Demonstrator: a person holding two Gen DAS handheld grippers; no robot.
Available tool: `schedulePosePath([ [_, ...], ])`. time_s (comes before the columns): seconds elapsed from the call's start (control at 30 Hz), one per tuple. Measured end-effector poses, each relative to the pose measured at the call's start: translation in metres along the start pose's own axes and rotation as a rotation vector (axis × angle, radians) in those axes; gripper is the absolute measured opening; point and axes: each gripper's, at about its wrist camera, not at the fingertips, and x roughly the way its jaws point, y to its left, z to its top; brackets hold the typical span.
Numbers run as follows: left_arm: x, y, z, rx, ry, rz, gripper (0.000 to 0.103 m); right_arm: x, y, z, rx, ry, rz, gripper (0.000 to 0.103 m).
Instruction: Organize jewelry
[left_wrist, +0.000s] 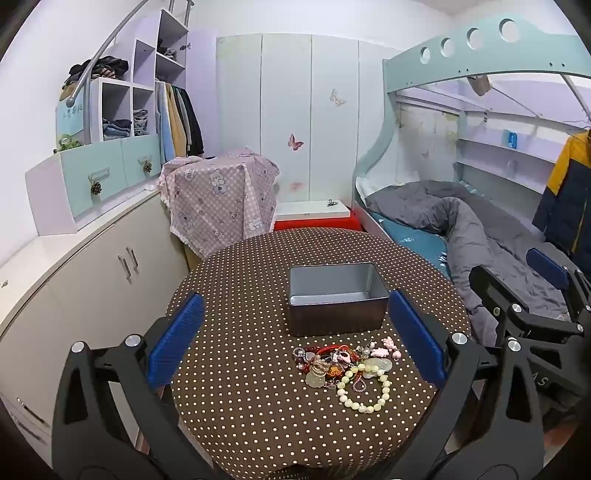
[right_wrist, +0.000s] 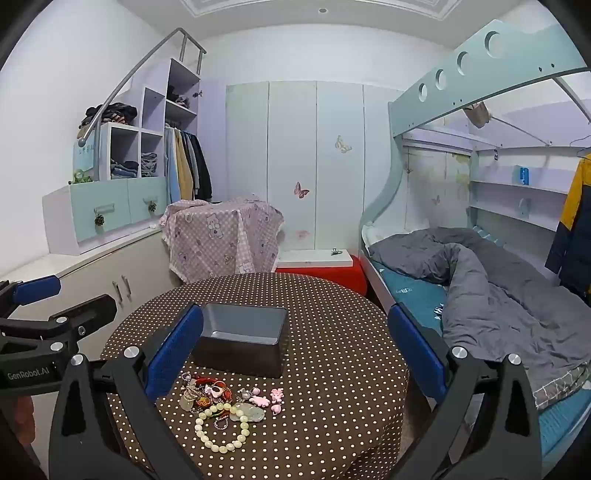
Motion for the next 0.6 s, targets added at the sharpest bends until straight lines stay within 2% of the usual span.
schedulePosePath([
  [0.6,-0.0015,-0.0003,0.0048,0.003,-0.003,-0.001,0.097,0.0032,-0.0022,0.0008,0.003,0.008,0.006,0.096],
])
